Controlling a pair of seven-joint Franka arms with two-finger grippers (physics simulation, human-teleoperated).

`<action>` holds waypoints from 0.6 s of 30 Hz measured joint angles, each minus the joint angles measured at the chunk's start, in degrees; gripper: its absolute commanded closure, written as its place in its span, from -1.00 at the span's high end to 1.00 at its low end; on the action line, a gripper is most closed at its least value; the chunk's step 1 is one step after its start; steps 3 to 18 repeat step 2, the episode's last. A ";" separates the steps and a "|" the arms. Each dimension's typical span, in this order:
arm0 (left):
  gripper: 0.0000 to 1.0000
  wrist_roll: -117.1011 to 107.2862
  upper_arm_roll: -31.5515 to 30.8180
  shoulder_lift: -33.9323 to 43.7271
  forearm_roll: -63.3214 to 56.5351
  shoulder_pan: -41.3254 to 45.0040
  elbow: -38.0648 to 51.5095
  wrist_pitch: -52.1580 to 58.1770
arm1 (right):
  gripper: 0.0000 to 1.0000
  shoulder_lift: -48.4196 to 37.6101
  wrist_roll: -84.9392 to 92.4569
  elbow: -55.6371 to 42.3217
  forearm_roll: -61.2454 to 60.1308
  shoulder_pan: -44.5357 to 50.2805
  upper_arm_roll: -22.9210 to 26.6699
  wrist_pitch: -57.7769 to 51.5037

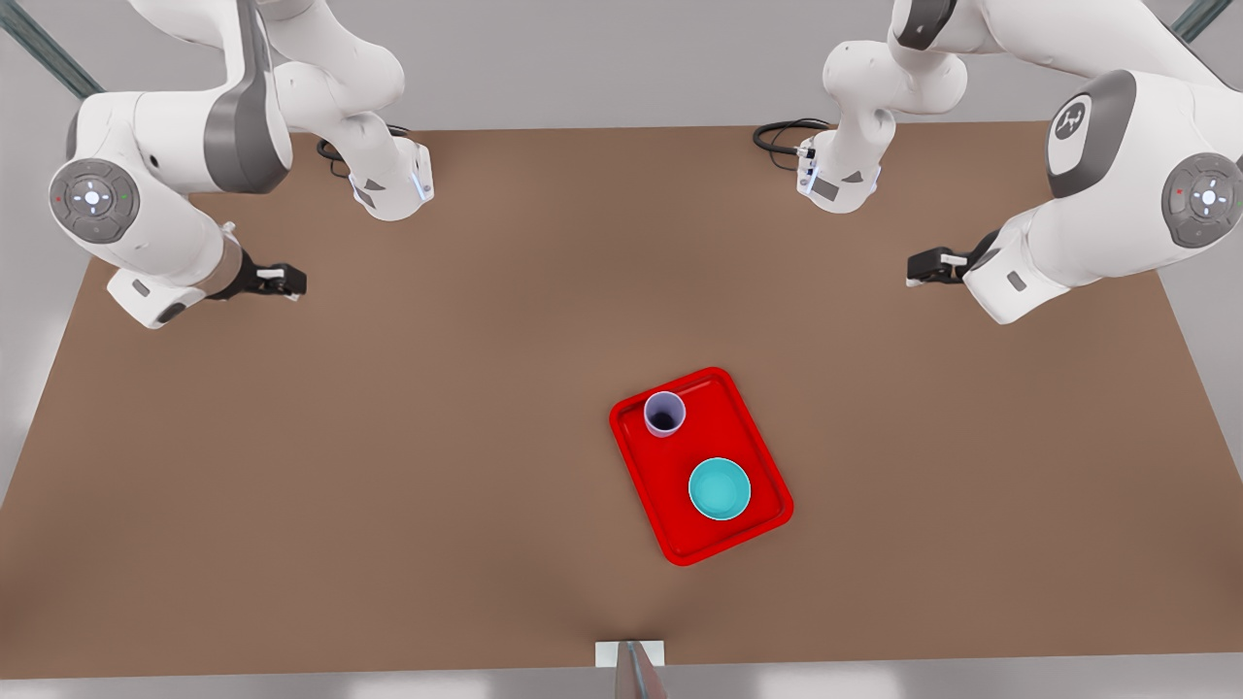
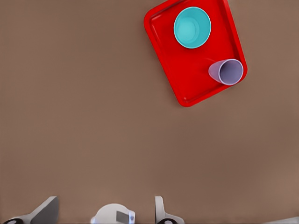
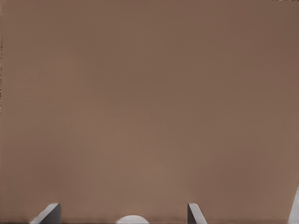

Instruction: Place the bowl on the tray with the left arm and the cup on the tray with the right arm

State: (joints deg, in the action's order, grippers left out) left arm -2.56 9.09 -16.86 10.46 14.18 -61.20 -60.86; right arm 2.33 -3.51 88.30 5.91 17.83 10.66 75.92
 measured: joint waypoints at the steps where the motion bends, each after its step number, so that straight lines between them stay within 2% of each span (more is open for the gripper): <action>1: 1.00 -0.01 0.02 0.00 0.01 -0.01 0.00 0.14 | 1.00 0.00 0.41 -0.06 0.00 0.47 0.01 -0.18; 18: 1.00 -0.01 0.03 -0.01 0.01 0.01 0.00 0.25 | 1.00 0.01 0.80 -0.11 0.00 0.98 0.01 -0.34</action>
